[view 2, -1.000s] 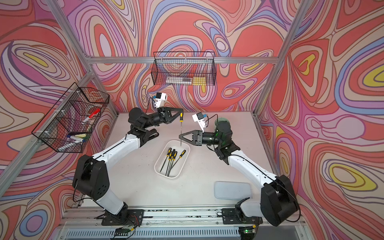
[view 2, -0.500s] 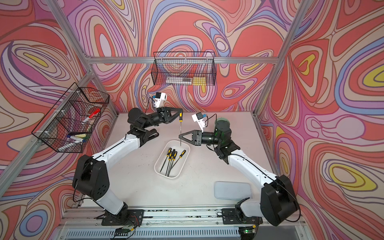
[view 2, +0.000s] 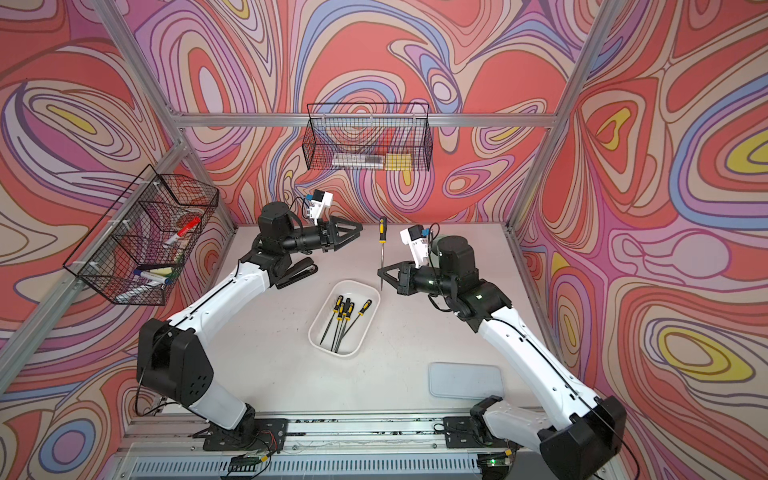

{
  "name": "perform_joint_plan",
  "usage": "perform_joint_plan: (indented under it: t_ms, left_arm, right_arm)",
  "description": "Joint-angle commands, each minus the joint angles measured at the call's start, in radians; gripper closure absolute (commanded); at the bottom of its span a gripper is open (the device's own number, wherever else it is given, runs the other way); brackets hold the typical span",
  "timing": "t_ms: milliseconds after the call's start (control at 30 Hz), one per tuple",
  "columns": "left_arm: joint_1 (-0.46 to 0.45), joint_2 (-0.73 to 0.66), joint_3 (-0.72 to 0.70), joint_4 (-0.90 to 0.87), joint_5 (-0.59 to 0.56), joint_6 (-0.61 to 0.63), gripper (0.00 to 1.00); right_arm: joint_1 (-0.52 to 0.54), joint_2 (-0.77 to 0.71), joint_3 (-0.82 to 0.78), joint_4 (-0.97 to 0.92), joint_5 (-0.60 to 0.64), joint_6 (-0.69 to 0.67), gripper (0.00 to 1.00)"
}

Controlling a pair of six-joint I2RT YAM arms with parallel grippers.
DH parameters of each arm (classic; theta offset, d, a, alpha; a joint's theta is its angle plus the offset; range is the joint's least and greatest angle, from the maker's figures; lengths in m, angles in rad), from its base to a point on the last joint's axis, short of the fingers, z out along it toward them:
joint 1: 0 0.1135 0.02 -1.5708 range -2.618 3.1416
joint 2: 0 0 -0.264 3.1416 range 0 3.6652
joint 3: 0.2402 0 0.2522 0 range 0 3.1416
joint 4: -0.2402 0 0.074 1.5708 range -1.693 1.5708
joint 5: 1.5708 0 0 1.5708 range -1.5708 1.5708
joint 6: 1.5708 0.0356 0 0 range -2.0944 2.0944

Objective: Take the file tool out of the storage box
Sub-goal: Place the file tool at the center of the board.

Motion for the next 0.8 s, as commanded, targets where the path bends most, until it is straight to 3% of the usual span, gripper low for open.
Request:
perform_joint_plan:
  t_ms: [0, 233, 567, 767]
  left_arm:
    - [0.002, -0.061, 0.058, -0.405, -0.158, 0.293, 0.25]
    - [0.0, -0.118, -0.043, -0.561, -0.401, 0.415, 0.25]
    - [-0.094, -0.15, -0.133, -0.633, -0.694, 0.537, 0.21]
    - [-0.109, -0.144, -0.172, -0.616, -0.72, 0.538, 0.08]
  right_arm:
    - [0.004, 0.001, 0.036, -0.281, 0.264, -0.065, 1.0]
    - [0.004, 0.114, 0.009, -0.455, 0.536, -0.033, 1.0]
    - [0.004, 0.312, -0.052, -0.427, 0.637, -0.024, 1.0]
    - [0.004, 0.412, -0.076, -0.424, 0.637, -0.03, 1.0]
